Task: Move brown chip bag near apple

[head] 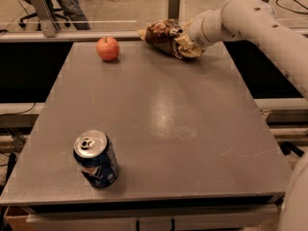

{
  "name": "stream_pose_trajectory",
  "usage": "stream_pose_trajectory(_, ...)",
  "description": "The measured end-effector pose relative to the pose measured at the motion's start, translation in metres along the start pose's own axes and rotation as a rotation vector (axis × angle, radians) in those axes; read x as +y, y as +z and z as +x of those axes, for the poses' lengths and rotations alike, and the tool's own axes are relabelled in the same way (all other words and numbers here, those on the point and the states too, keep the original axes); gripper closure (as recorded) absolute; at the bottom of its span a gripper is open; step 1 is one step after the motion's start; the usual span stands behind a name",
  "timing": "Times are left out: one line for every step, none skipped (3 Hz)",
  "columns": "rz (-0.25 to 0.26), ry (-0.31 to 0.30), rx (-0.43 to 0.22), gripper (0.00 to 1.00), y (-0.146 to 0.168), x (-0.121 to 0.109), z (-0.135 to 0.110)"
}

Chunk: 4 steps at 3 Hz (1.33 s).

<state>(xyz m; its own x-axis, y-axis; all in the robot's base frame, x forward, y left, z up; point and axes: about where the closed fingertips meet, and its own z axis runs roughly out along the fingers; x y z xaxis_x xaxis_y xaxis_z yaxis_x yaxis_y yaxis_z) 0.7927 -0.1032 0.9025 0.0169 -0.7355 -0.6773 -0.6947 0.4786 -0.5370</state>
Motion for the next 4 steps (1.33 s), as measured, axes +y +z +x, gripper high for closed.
stream_pose_trajectory(0.025, 0.000, -0.010, 1.00, 0.011, -0.008, -0.015)
stream_pose_trajectory(0.022, 0.012, -0.025, 1.00, 0.021, -0.003, -0.029)
stream_pose_trajectory(0.003, 0.016, -0.046, 1.00, 0.027, 0.008, -0.043)
stream_pose_trajectory(-0.032, 0.017, -0.069, 1.00, 0.033, 0.024, -0.056)
